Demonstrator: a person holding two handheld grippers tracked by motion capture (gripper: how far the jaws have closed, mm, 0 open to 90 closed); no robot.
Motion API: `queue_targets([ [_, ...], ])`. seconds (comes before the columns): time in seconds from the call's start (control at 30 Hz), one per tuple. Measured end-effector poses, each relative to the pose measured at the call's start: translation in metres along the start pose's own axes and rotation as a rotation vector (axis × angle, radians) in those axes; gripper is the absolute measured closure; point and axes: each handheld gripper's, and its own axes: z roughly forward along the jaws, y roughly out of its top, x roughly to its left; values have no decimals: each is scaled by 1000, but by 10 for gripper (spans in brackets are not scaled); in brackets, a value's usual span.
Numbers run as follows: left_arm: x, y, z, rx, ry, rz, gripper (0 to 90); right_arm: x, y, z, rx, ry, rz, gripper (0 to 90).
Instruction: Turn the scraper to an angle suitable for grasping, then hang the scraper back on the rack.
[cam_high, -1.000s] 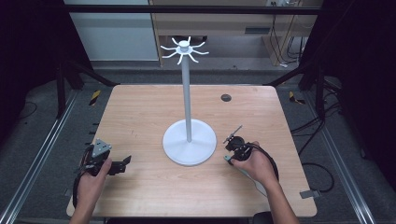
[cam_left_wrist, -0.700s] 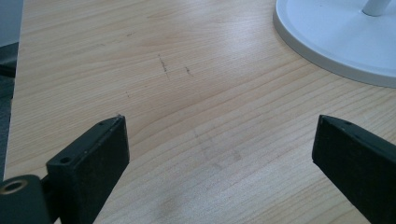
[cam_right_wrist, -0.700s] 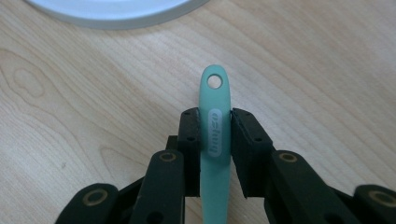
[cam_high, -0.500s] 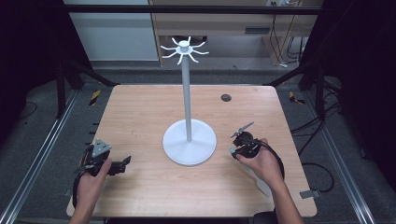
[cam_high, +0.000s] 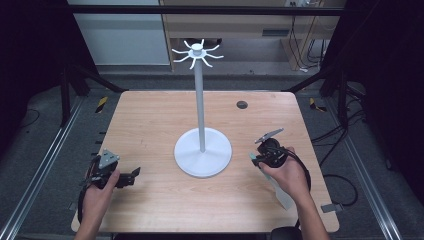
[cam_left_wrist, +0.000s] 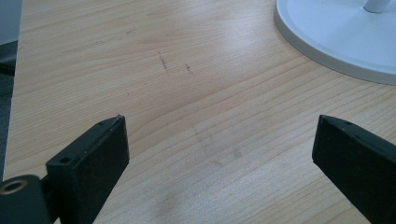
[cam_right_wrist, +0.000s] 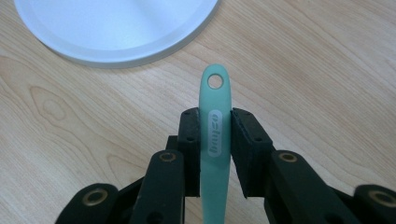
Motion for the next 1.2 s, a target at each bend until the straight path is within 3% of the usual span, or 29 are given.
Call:
queue_targets([
  [0.43, -2, 0, 1, 1, -2, 3, 36, -5, -1, -26, -108, 35, 57, 743],
  [1.2, -1, 0, 0, 0, -3, -1, 35, 5, 24, -67, -302, 11, 11, 744],
])
